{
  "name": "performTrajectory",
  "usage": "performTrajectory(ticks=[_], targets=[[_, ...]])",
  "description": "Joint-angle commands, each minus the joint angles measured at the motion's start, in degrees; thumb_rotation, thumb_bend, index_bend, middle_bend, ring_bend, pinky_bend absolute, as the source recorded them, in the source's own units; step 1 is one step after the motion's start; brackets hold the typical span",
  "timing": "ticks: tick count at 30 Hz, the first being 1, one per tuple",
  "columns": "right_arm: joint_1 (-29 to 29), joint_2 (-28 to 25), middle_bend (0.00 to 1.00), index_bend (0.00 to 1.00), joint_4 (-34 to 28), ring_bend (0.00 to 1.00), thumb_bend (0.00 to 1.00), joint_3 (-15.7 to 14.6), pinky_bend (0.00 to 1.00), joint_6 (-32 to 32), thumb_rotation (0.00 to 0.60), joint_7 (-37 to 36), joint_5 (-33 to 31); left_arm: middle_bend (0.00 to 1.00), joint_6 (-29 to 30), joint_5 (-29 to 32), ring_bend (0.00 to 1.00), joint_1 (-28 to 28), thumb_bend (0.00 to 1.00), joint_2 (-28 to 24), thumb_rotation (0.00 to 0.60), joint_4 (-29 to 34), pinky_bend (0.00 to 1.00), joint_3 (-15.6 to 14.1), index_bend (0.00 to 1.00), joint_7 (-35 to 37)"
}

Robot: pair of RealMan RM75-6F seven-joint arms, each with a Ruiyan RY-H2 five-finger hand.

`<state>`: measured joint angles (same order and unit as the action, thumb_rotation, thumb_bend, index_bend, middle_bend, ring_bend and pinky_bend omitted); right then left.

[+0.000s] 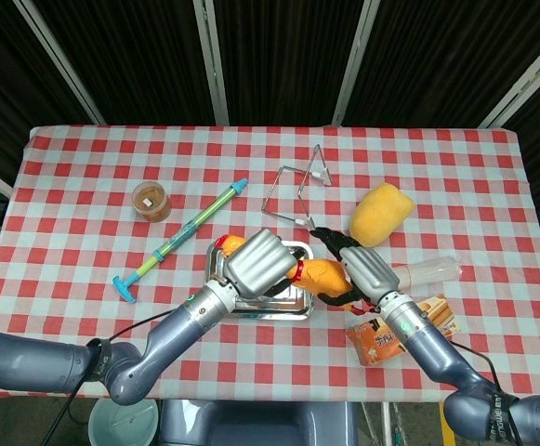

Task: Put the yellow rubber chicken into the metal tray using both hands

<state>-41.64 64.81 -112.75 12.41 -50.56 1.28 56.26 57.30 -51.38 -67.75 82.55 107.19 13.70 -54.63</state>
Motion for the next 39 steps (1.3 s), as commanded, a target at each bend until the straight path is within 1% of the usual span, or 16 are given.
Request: performTrajectory(ticks=[1,4,9,10,11,14,20,23,24,28,32,35,39], targets=[[-0.4,0.2,0.08,0.01,0.3,0.06,0.27,0.0,0.10,0.0,0.600,0.5,-0.7,0.75,0.0,0.3,0.65,-0.3,0.73,-0.1,0.600,0.1,0.78,-0.3,0.66,0.1],[-0.7,0.1,0.13,0.08,0.6,0.10,0.27,0.1,0.15,0.4,0.600,0.7,-1.2,0.75,-0.4,0.8,0.65,-0.7,0.73,-0.3,0.600,0.3,0.78,-0.6,0.66,0.7],[-1.2,0.2,0.24,0.26,1.2,0.23,0.27,0.2,0.28,1.2,0.600,0.6,-2.0,0.75,-0.5,0.3,0.65,-0.9,0.73,-0.7,0.600,0.6,0.78,-1.2,0.66,1.9],[-1.3,0.2,0.28,0.31,1.5,0.27,0.29,0.1,0.32,1.3,0.600,0.7,-2.1,0.75,-0.6,0.2,0.65,-1.0,0.73,-0.7,0.600,0.6,0.78,-1.4,0.66,2.1],[-1.4,0.3,0.30,0.33,1.7,0.29,0.33,0.1,0.34,1.4,0.600,0.8,-2.1,0.75,-0.6,0.2,0.65,-1.1,0.73,-0.8,0.600,0.5,0.78,-1.5,0.66,2.0],[-1.7,0.6,0.39,0.41,2.3,0.38,0.56,0.1,0.44,1.7,0.600,0.8,-2.6,0.75,-0.6,0.0,0.65,-1.2,0.72,-0.7,0.600,0.4,0.78,-1.7,0.66,2.4],[-2.0,1.0,0.52,0.59,3.5,0.52,0.81,0.0,0.62,2.7,0.600,0.2,-3.0,0.75,-0.5,-0.8,0.65,-1.4,0.72,-0.7,0.600,0.1,0.78,-2.2,0.66,3.6],[-2.0,1.1,0.59,0.67,4.1,0.59,0.88,-0.1,0.69,3.0,0.600,-0.3,-2.7,0.75,-0.5,-1.2,0.65,-1.4,0.71,-0.7,0.600,0.0,0.78,-2.5,0.66,4.0],[-2.0,1.1,0.61,0.70,4.2,0.61,0.89,-0.1,0.72,3.1,0.600,-0.4,-2.6,0.75,-0.4,-1.3,0.65,-1.4,0.71,-0.7,0.600,0.0,0.78,-2.6,0.66,4.2],[-1.8,1.4,0.75,0.86,4.7,0.74,0.90,-0.2,0.84,3.0,0.600,-0.7,-1.9,0.75,-0.4,-1.7,0.65,-1.5,0.66,-0.5,0.600,-0.6,0.78,-3.1,0.66,4.4],[-1.6,1.5,0.86,0.98,5.0,0.85,0.91,-0.2,0.93,2.7,0.600,-1.1,-1.5,0.75,-0.1,-2.2,0.65,-1.6,0.66,-0.2,0.600,-0.9,0.78,-3.4,0.66,4.6],[-1.4,1.5,0.92,1.00,5.2,0.90,0.92,-0.2,0.98,2.6,0.600,-1.4,-1.3,0.75,0.0,-2.2,0.65,-1.6,0.65,-0.2,0.600,-0.9,0.78,-3.4,0.66,4.9],[-1.3,1.3,0.94,1.00,5.4,0.91,0.93,-0.3,1.00,3.1,0.600,-2.1,-1.0,0.75,0.3,-2.7,0.65,-1.6,0.64,-0.1,0.600,-1.1,0.78,-3.6,0.66,5.1]])
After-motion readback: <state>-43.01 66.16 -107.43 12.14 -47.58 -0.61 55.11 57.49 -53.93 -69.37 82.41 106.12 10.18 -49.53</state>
